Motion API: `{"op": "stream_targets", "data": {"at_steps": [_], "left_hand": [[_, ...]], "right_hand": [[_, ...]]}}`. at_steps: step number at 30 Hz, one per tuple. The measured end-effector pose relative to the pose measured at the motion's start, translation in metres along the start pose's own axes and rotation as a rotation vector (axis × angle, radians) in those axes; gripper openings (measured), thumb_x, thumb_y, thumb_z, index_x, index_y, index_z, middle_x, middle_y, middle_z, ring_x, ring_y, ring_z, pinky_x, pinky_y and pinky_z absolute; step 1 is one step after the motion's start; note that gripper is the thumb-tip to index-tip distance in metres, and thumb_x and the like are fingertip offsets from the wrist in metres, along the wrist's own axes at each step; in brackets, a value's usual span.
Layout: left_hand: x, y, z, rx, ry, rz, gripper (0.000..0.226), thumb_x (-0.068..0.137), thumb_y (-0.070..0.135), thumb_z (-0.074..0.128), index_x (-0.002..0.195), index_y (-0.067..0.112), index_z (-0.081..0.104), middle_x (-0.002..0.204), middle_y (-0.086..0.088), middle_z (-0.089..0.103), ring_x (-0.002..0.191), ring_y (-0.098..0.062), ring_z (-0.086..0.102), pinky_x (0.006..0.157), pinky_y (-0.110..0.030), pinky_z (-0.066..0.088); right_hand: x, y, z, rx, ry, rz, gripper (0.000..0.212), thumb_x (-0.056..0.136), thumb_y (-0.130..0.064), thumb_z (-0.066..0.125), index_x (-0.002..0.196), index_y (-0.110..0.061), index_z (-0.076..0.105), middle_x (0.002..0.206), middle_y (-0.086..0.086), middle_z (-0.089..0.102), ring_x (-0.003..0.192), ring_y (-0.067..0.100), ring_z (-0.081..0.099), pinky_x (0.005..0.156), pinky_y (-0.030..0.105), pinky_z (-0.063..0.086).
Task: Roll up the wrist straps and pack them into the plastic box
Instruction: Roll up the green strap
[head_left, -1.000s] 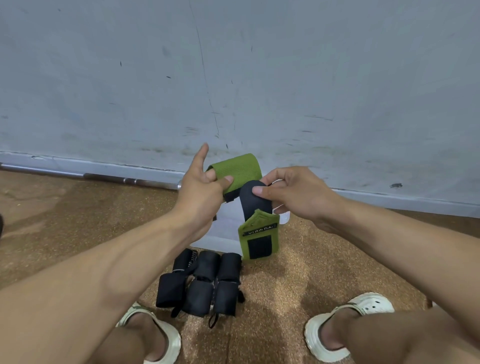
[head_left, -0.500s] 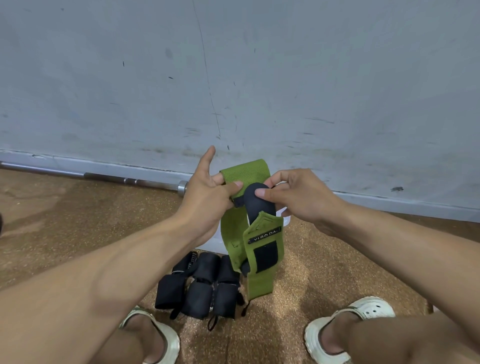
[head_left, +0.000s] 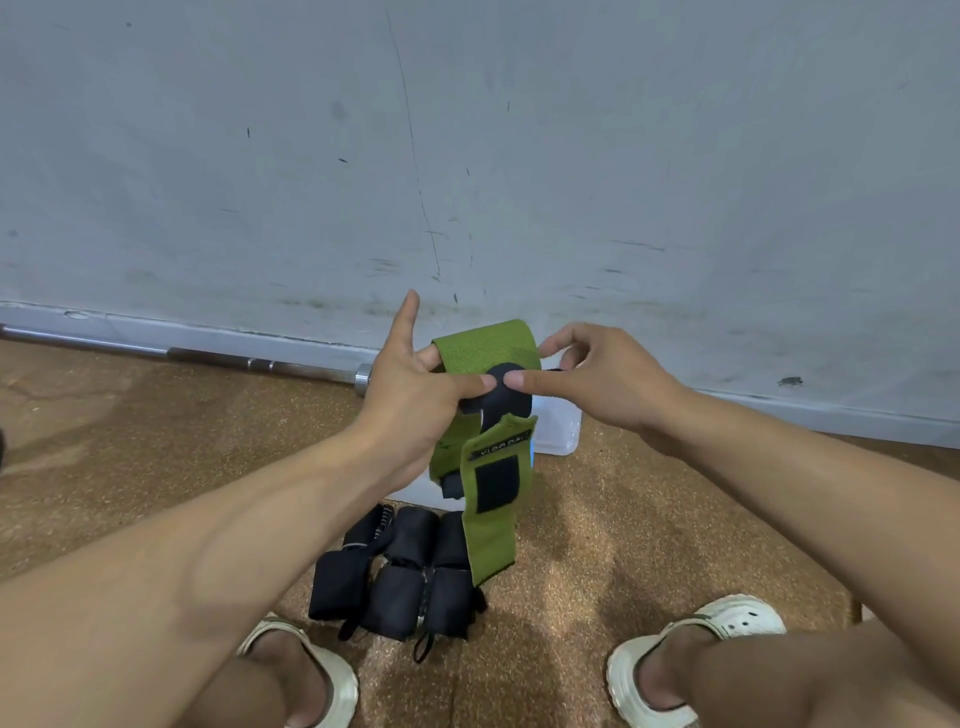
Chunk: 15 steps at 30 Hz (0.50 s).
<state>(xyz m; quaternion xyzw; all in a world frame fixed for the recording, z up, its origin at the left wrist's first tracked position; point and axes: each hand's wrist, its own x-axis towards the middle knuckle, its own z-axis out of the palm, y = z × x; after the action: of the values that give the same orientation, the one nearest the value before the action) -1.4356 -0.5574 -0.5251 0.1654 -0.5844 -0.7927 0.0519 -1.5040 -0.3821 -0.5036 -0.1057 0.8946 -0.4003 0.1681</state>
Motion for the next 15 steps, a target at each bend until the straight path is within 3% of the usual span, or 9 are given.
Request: {"op": "stream_targets", "data": {"at_steps": [3,6,9,12,15], "left_hand": [[-0.002,0.001,0.002,-0.016,0.001,0.003,0.119,0.083,-0.021,0.068,0.162,0.037,0.001,0.102,-0.004,0.079,0.098,-0.028,0.076,0.084,-0.038,0.062],[-0.003,0.000,0.004,-0.003,0.001,0.015,0.119,0.082,-0.019,0.069,0.162,0.036,0.000,0.108,-0.008,0.078,0.099,-0.027,0.075,0.090,-0.042,0.060],[-0.005,-0.001,0.005,0.033,-0.017,0.023,0.121,0.083,-0.020,0.069,0.162,0.037,-0.003,0.105,-0.004,0.079,0.094,-0.021,0.076,0.089,-0.039,0.061],[-0.006,-0.003,0.005,0.054,-0.021,-0.005,0.123,0.084,-0.018,0.069,0.160,0.037,-0.012,0.107,-0.006,0.079,0.097,-0.023,0.076,0.092,-0.042,0.059],[0.003,-0.001,0.000,-0.072,0.062,-0.129,0.121,0.087,-0.006,0.071,0.158,0.035,-0.019,0.121,-0.016,0.072,0.101,-0.029,0.074,0.090,-0.044,0.059]], "right_hand": [[0.001,0.004,0.002,0.186,-0.222,0.059,0.027,0.083,-0.048,0.080,0.083,-0.021,0.076,0.088,-0.010,0.076,0.096,0.007,0.067,0.082,0.020,0.041],[0.003,0.007,0.005,0.248,-0.246,0.032,0.021,0.089,-0.036,0.077,0.094,-0.016,0.080,0.096,-0.005,0.080,0.103,0.012,0.071,0.087,0.018,0.044],[0.004,0.007,0.007,0.317,-0.254,0.024,0.018,0.092,-0.024,0.075,0.104,-0.011,0.080,0.102,0.000,0.080,0.105,0.016,0.073,0.105,0.027,0.048],[0.006,0.007,0.005,0.288,-0.293,0.010,0.016,0.094,-0.021,0.073,0.106,-0.015,0.081,0.104,-0.002,0.080,0.105,0.014,0.074,0.107,0.029,0.047],[0.005,0.007,-0.003,0.190,-0.400,-0.009,0.016,0.091,-0.024,0.076,0.102,-0.013,0.081,0.104,0.000,0.080,0.106,0.014,0.073,0.104,0.026,0.046]]}}
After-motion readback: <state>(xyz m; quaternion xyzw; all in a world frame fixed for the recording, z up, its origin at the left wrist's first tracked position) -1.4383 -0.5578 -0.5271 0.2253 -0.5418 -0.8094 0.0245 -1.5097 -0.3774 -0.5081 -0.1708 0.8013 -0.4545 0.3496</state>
